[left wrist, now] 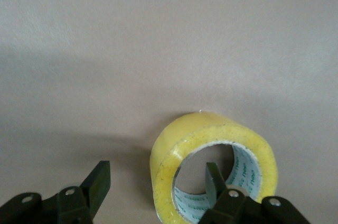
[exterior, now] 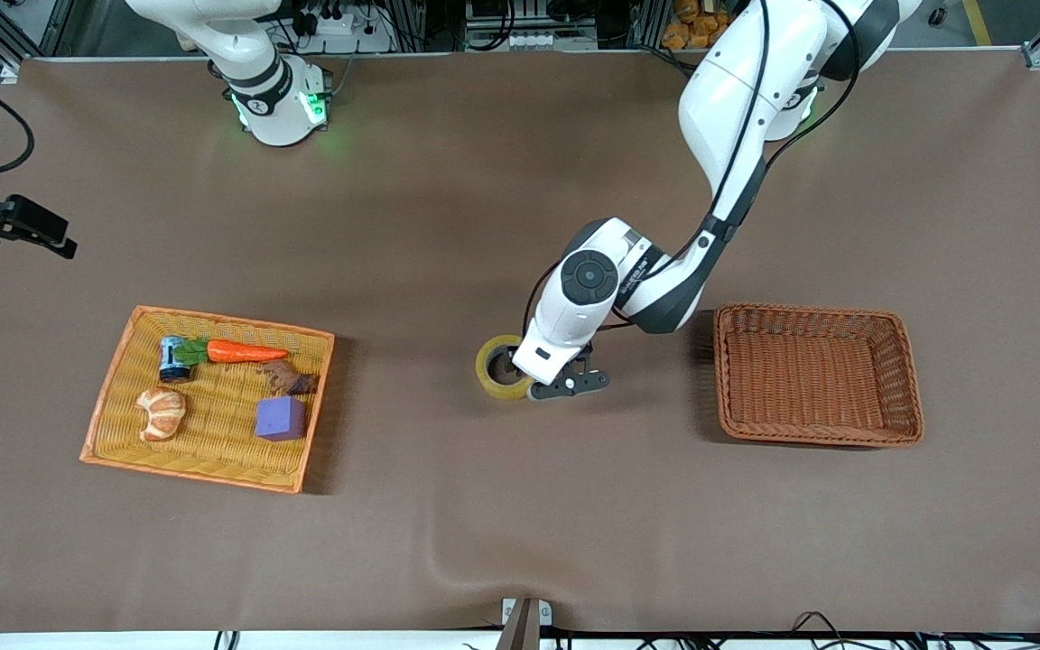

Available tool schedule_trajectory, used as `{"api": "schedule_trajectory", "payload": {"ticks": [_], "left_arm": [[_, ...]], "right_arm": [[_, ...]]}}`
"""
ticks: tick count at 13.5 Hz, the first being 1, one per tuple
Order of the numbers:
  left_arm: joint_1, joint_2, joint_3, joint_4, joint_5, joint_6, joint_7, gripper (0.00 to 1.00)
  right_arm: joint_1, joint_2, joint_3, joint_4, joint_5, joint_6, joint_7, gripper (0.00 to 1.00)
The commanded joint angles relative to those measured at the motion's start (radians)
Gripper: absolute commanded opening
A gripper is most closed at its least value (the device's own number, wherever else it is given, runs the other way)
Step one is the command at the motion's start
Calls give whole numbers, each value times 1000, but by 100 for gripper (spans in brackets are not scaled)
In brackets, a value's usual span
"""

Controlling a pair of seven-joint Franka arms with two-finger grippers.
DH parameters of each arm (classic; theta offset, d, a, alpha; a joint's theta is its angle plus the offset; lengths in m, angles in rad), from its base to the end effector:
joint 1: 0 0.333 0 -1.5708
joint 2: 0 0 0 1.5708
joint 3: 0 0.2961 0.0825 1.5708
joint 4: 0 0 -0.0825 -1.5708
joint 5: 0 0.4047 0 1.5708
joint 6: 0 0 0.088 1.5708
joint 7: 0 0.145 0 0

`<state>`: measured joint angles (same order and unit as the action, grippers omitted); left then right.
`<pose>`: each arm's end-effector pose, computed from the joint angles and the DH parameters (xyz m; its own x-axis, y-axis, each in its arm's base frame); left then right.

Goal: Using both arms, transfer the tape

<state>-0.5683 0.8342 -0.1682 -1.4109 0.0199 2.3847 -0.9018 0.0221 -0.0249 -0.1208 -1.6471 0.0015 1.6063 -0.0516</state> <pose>0.5697 -0.4898 0.1578 0.9767 0.2145 0.0059 0.2098 -0.9606 0.1824 0.5664 -0.0565 0.5462 0.9988 -0.0470 -0.0158 -0.0471 -0.9989 -0.0053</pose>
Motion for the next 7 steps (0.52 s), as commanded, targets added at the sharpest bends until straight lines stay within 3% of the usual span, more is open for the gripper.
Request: {"api": "schedule_trajectory", "payload": {"ticks": [1, 3, 6, 7], "left_arm": [[-19, 28, 13, 27, 2, 13, -26, 65], [-21, 43, 13, 27, 2, 25, -20, 50], [-18, 39, 13, 27, 6, 27, -6, 1], [-18, 34, 13, 27, 15, 27, -5, 0]], "right_arm": [[-27, -13, 27, -4, -12, -12, -20, 100], [-25, -13, 29, 10, -12, -29, -20, 100], [-25, -1, 29, 47, -12, -31, -28, 100], [-24, 2, 29, 56, -11, -31, -28, 100]]}}
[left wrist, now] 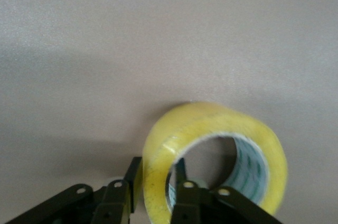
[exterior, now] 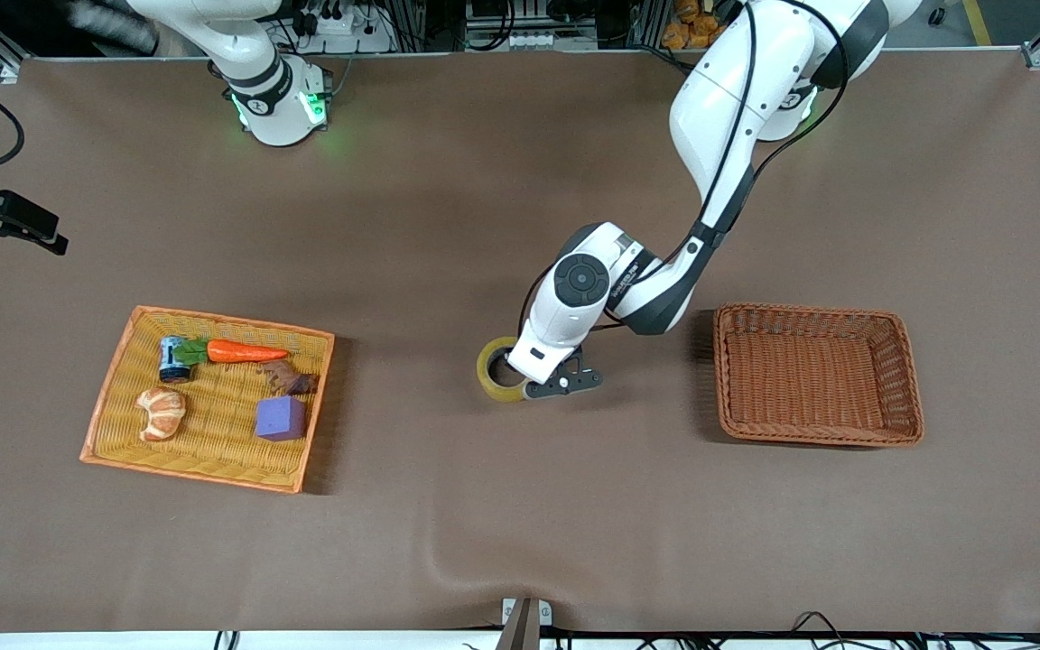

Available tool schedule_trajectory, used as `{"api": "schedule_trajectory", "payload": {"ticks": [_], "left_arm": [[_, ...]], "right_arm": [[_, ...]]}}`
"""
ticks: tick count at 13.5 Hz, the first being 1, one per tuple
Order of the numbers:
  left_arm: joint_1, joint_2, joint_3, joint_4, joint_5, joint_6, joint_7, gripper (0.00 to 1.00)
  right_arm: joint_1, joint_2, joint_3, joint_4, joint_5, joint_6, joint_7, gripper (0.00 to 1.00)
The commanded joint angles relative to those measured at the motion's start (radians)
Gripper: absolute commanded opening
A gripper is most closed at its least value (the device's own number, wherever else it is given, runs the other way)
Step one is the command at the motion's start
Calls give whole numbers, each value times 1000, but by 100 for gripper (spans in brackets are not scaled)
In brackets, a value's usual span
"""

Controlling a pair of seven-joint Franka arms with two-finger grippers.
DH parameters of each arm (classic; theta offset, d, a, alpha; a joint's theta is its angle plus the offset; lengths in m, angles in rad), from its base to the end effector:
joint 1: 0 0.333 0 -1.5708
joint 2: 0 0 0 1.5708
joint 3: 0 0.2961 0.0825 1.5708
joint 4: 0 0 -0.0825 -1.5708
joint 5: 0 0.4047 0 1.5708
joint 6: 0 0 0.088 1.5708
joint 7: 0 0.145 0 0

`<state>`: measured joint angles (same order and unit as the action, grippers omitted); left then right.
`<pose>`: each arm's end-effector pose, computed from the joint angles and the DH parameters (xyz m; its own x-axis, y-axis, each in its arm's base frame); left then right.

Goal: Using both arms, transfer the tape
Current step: 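Grasp the tape roll with the left gripper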

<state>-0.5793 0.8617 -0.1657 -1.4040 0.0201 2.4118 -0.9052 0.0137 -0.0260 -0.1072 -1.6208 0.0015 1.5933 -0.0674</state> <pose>0.5660 -0.4951 0.1433 0.9772 0.2122 0.0081 0.2070 -0.9601 0.1880 0.5666 -0.0535 0.5587 0.9997 -0.0261 -0.0014 -0.0261 -0.9996 -0.0044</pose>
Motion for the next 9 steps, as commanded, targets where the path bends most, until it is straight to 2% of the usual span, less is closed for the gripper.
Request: {"api": "schedule_trajectory", "payload": {"ticks": [1, 4, 7, 9], "left_arm": [[-5, -4, 12, 20, 27, 0, 0, 0], [22, -94, 14, -6, 60, -20, -1, 0], [123, -248, 9, -38, 61, -193, 73, 0], [208, -376, 6, -146, 61, -246, 205, 0]], "right_arm": [[-11, 4, 15, 39, -12, -22, -15, 100], [-11, 12, 15, 38, -12, -27, -14, 100], [-12, 14, 14, 36, -12, -33, -15, 100], [-14, 15, 14, 36, -12, -33, -15, 100]]}}
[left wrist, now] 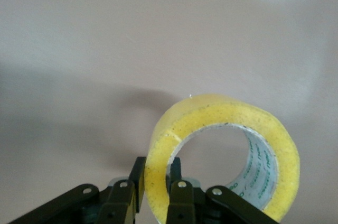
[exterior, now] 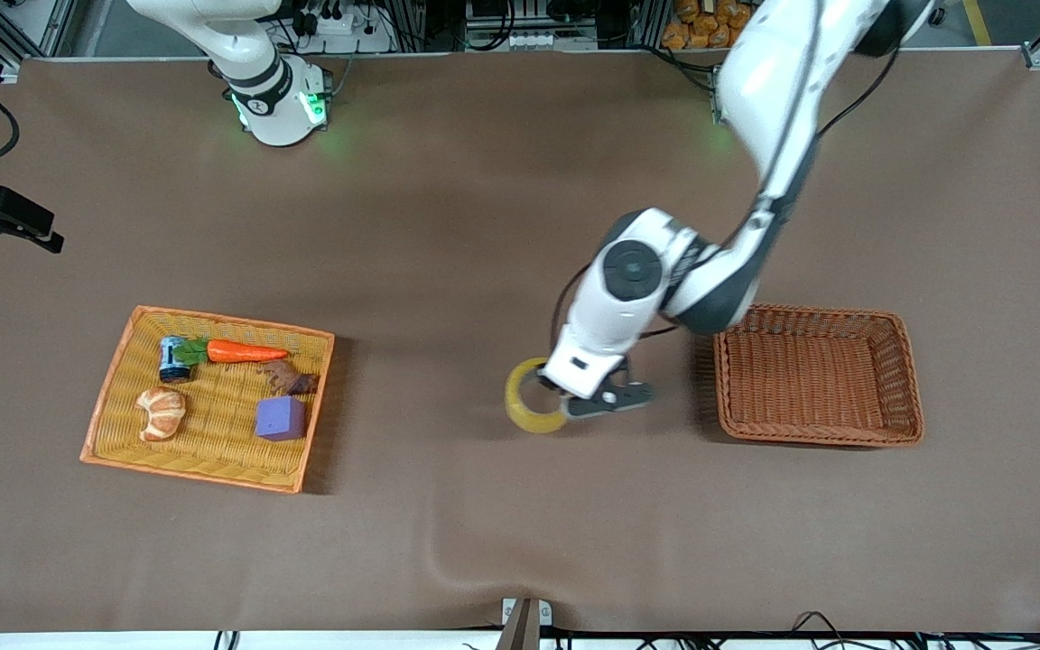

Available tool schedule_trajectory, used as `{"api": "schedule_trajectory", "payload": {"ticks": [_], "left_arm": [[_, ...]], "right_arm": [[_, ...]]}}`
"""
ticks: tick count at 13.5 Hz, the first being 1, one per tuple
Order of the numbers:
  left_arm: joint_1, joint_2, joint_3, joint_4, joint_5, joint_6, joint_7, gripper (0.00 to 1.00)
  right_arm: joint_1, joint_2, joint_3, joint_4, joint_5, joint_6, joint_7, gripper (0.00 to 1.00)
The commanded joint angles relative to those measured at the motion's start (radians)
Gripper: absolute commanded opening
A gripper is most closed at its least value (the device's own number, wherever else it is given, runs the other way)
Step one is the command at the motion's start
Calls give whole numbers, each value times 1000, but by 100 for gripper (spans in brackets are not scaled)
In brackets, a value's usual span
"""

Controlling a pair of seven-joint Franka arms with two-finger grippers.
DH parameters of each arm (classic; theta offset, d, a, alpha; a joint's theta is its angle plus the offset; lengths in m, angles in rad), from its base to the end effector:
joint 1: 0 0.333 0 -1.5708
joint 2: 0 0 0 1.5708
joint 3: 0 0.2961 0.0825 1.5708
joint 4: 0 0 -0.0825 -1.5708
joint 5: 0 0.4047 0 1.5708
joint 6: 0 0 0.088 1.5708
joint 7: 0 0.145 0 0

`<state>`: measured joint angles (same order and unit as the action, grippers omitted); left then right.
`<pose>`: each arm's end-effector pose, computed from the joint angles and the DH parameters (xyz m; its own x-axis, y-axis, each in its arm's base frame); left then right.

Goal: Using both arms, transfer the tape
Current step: 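Carry the tape with the left gripper and lower it into the basket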

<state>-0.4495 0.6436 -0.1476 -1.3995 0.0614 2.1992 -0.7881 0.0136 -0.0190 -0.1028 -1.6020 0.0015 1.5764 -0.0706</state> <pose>0.6333 -0.4044 0.2840 0.9757 0.1995 0.0906 0.1860 -0.9727 0.1386 0.5673 -0.0510 0.5625 0.9998 -0.0186 -0.0064 -0.0186 -0.9998 -0.0039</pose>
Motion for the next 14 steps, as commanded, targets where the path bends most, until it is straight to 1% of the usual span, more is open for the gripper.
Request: {"api": "schedule_trajectory", "payload": {"ticks": [1, 3, 4, 5, 7, 8, 10, 13, 14], "left_arm": [[136, -223, -15, -223, 20, -35, 164, 0], [242, -320, -17, -356, 15, -38, 353, 0], [293, -349, -17, -415, 15, -38, 448, 0], [345, -364, -17, -458, 15, -36, 528, 0], [426, -374, -17, -513, 15, -38, 639, 0], [449, -372, -15, -533, 15, -36, 671, 0], [497, -348, -15, -539, 18, -35, 700, 0], [518, -297, -9, -536, 23, 3, 725, 0], [525, -288, -9, -532, 38, 10, 725, 15]], "right_arm": [[-17, 13, 9, 17, -12, -16, -14, 100], [-20, 17, 9, 17, -12, -16, -15, 100], [-20, 17, 9, 17, -12, -16, -15, 100], [-18, 21, 9, 17, -12, -16, -15, 100], [-18, 21, 9, 16, -12, -15, -15, 100], [-17, 21, 9, 17, -11, -13, -15, 100], [-12, 21, 9, 17, -11, -13, -14, 100], [-11, 21, 9, 16, -11, -15, -12, 100], [-11, 21, 9, 16, -11, -15, -14, 100]]}}
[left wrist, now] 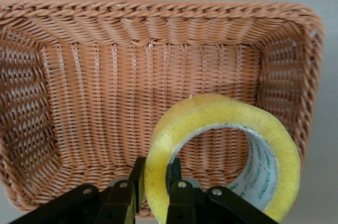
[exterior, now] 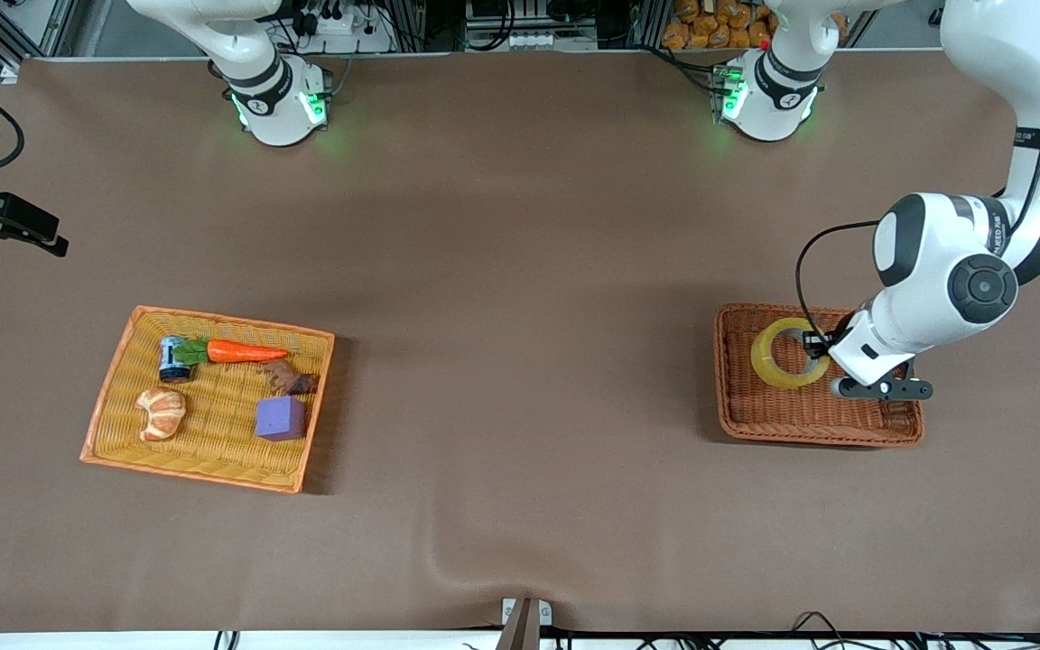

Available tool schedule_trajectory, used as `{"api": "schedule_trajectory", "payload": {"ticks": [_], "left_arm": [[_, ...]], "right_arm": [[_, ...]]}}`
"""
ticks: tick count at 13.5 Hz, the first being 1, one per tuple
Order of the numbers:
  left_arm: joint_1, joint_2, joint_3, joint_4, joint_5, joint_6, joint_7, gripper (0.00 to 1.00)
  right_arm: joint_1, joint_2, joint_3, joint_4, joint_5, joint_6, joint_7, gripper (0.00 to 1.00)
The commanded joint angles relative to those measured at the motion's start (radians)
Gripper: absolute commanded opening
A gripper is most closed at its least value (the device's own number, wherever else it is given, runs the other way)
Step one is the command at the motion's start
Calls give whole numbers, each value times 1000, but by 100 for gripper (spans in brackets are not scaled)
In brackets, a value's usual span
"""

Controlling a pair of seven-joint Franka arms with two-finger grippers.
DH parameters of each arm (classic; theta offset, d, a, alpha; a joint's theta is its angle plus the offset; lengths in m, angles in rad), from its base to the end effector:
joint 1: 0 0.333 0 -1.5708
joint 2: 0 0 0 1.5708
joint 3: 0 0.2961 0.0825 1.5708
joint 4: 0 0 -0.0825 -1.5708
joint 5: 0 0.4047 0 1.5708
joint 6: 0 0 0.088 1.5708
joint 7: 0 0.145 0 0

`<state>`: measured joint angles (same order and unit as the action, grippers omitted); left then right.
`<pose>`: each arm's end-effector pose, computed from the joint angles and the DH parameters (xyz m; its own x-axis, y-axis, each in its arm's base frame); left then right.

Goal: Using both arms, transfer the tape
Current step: 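Carry the tape with the left gripper and lower it into the basket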

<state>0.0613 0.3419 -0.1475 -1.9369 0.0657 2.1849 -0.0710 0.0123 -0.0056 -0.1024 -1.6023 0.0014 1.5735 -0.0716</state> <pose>0.6107 -0.0481 0.2333 0.9948 -0.0487 -0.0890 -0.0496 -0.9987 -0.0071 0.5698 -0.0514 0.5545 0.9996 -0.0185 -0.0230 -0.0186 -0.9998 -0.0036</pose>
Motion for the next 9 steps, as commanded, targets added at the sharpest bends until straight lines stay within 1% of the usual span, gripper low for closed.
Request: {"api": "schedule_trajectory", "payload": {"ticks": [1, 2, 4, 6, 7, 9], "left_arm": [[14, 19, -10, 12, 63, 26, 8, 67], [14, 14, -12, 15, 78, 24, 10, 100], [12, -4, -12, 39, 78, 16, 8, 100], [12, -38, -15, 105, 78, -67, 7, 100], [11, -49, -17, 165, 78, -133, 5, 100], [5, -58, -18, 321, 80, -325, 7, 100]], "right_arm": [[-11, 7, 9, 15, -11, -12, -13, 100], [-9, 7, 9, 15, -11, -12, -11, 100], [-5, 7, 10, 12, -11, -10, -11, 100], [6, 7, 10, 13, -5, -6, -7, 100], [26, 7, 9, 12, 0, -13, -1, 100], [26, 7, 9, 13, 0, -10, -1, 100]]}}
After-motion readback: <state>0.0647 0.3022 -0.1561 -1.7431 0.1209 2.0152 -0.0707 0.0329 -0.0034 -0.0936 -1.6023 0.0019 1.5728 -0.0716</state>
